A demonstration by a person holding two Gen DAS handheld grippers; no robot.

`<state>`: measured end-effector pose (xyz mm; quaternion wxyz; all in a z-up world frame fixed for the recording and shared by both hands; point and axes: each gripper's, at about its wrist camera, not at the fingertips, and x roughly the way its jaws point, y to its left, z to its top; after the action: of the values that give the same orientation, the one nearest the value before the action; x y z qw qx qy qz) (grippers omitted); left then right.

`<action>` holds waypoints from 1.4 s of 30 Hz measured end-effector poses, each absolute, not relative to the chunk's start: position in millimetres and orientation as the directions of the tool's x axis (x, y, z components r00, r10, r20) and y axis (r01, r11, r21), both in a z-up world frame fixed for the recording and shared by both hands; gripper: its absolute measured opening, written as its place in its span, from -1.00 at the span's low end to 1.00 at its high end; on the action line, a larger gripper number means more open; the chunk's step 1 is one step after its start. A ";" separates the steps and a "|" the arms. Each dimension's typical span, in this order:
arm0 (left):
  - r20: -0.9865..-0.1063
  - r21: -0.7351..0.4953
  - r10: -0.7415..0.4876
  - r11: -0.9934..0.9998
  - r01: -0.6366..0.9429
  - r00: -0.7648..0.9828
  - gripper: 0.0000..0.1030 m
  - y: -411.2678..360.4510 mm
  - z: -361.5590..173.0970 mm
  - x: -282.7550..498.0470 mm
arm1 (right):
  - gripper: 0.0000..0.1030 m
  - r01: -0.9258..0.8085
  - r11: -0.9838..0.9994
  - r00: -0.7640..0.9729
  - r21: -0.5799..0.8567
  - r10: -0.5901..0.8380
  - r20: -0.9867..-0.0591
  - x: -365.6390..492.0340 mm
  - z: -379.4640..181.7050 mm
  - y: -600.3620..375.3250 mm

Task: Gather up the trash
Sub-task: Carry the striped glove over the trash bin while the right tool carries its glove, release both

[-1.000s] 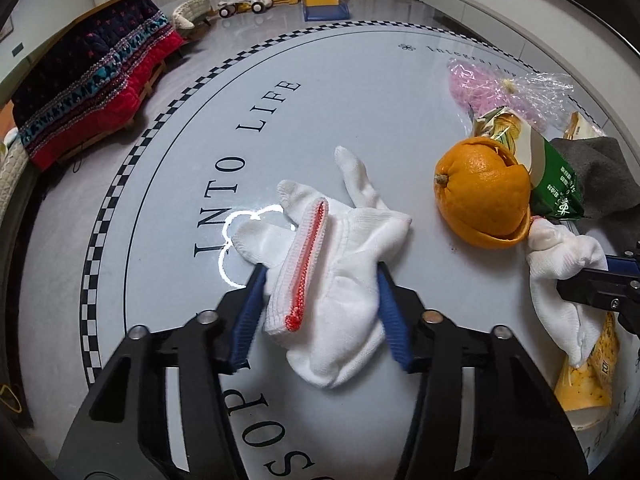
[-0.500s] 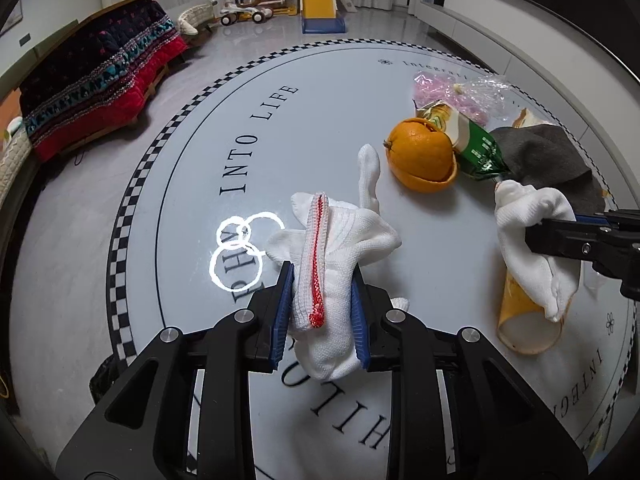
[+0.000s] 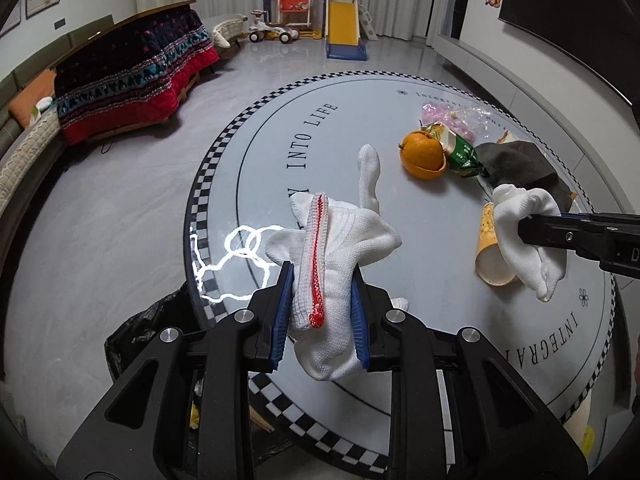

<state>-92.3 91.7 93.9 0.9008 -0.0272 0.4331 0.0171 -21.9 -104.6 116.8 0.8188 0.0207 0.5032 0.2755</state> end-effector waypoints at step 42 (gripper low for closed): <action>-0.822 -0.112 0.208 0.854 -0.507 0.531 0.49 287.6 33.2 -266.0 | 0.08 -0.674 0.672 0.115 0.307 0.506 -0.855 -140.5 62.0 126.6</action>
<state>-266.0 287.6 33.2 0.8580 -0.1715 0.4372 0.2083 -140.5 126.6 62.0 0.7426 -0.0788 0.5334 0.3972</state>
